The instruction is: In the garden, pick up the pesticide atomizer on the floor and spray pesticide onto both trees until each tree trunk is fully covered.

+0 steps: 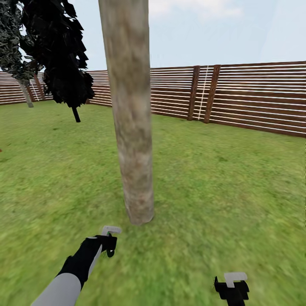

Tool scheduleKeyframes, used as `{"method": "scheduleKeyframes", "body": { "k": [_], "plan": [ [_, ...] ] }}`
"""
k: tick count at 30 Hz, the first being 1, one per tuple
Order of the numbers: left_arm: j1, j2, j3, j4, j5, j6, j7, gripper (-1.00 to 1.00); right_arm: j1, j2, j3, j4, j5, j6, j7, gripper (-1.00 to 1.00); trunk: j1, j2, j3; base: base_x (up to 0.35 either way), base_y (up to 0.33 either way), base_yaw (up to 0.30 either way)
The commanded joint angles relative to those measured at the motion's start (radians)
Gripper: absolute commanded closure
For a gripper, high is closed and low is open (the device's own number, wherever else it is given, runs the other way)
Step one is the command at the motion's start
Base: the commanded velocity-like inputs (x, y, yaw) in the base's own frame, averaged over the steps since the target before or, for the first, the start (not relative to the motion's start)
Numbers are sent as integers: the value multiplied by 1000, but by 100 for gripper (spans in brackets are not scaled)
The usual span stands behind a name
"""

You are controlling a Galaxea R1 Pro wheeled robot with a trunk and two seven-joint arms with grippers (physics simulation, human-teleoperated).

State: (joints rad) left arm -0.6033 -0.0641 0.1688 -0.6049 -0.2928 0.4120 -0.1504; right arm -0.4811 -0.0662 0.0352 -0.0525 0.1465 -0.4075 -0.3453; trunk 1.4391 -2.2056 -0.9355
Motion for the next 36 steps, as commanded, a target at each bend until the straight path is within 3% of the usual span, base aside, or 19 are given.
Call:
{"method": "scheduleKeyframes", "body": {
  "k": [1, 16, 25, 28, 31, 33, 36],
  "plan": [
    [0, -3, 9, -3, -12, 6, -9, 100, -1, 0, 3, 2, 8, 1, -8, -100, 0, 0, -1, 121, -251, 0],
    [3, -6, 8, -1, -11, 9, -11, 100, -1, 0, 3, 3, 8, 1, -8, -100, 0, 0, -1, 244, -182, -22],
    [5, -5, 9, -2, -12, 11, -11, 100, -1, 0, 3, 3, 8, 1, -8, -100, 0, 0, -1, -120, -198, -287],
    [-4, -5, 8, -3, -11, 28, -11, 100, -1, 0, 3, 3, 8, 1, -8, -100, 0, 0, -1, -30, -17, -231],
    [-62, -5, 8, -5, -12, 99, -11, 100, -1, 0, 3, 4, 8, 1, -8, -100, 0, 0, -1, -3, -2, -31],
    [-92, 2, 8, -6, -14, 136, -11, 100, -1, -1, 3, 5, 9, 1, -7, -100, 0, 0, -1, -1, 0, -8],
    [-140, 60, 16, -10, -13, 167, -14, 100, -1, -1, 3, 5, 10, 1, -6, -100, 0, 0, -1, 0, 0, -1]
  ]
}}
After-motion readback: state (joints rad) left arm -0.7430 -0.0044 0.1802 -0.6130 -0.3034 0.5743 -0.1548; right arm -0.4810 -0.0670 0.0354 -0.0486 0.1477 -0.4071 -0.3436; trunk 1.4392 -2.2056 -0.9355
